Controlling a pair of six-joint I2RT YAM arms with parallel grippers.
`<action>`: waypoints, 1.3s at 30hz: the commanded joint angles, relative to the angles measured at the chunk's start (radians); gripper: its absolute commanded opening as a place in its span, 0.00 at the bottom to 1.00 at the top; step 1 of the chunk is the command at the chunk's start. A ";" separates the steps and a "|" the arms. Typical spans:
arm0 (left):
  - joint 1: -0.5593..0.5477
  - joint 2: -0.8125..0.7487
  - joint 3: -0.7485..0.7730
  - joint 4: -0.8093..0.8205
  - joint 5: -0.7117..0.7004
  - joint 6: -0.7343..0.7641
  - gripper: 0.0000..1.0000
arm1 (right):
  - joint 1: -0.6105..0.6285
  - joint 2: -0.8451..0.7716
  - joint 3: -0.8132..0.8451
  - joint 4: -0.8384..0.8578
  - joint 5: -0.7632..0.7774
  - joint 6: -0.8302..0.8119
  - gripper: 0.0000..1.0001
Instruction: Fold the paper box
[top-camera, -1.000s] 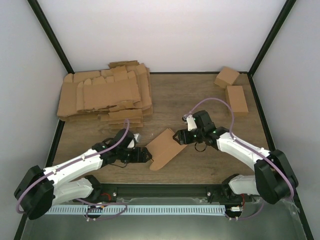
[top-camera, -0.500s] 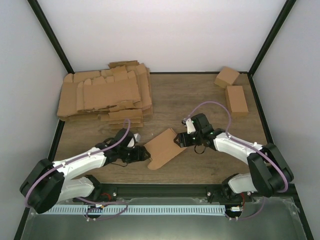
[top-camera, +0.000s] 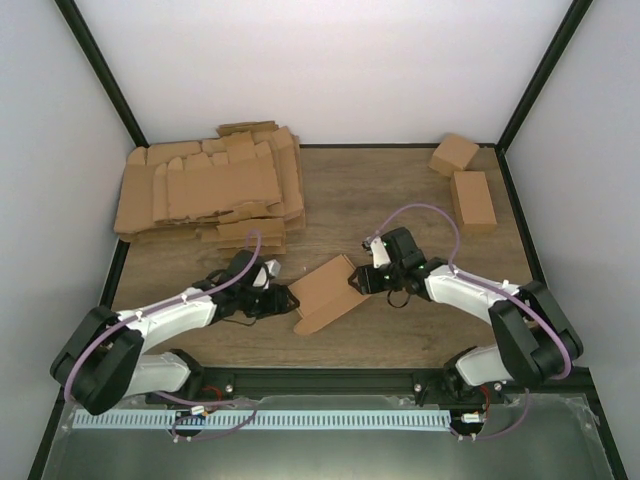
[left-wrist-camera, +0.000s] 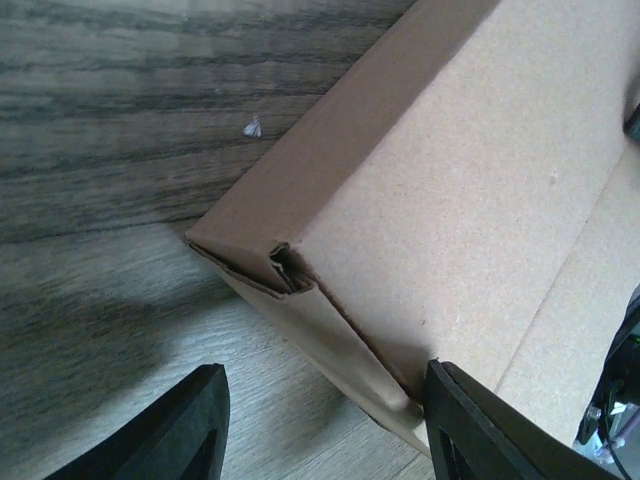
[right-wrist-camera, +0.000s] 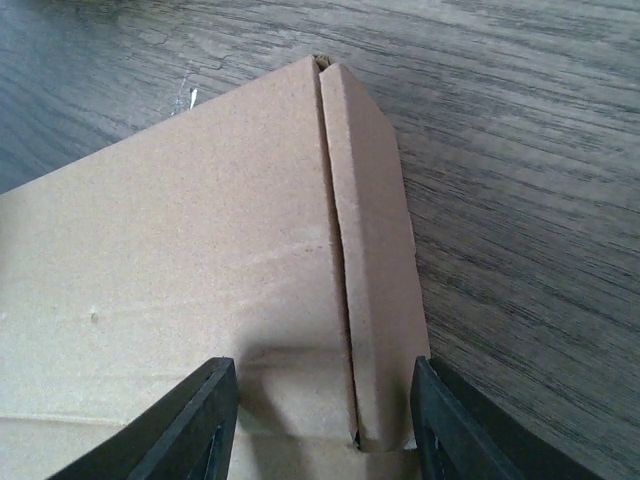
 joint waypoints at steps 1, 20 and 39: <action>0.011 0.029 0.032 0.018 -0.015 0.047 0.55 | -0.004 -0.025 -0.010 -0.014 -0.032 -0.008 0.49; 0.026 0.152 0.281 -0.014 -0.009 0.121 0.86 | 0.123 -0.264 -0.075 -0.103 -0.011 0.139 0.60; 0.155 -0.023 0.267 -0.106 -0.045 0.169 0.95 | -0.010 -0.232 0.079 -0.128 0.064 0.085 0.84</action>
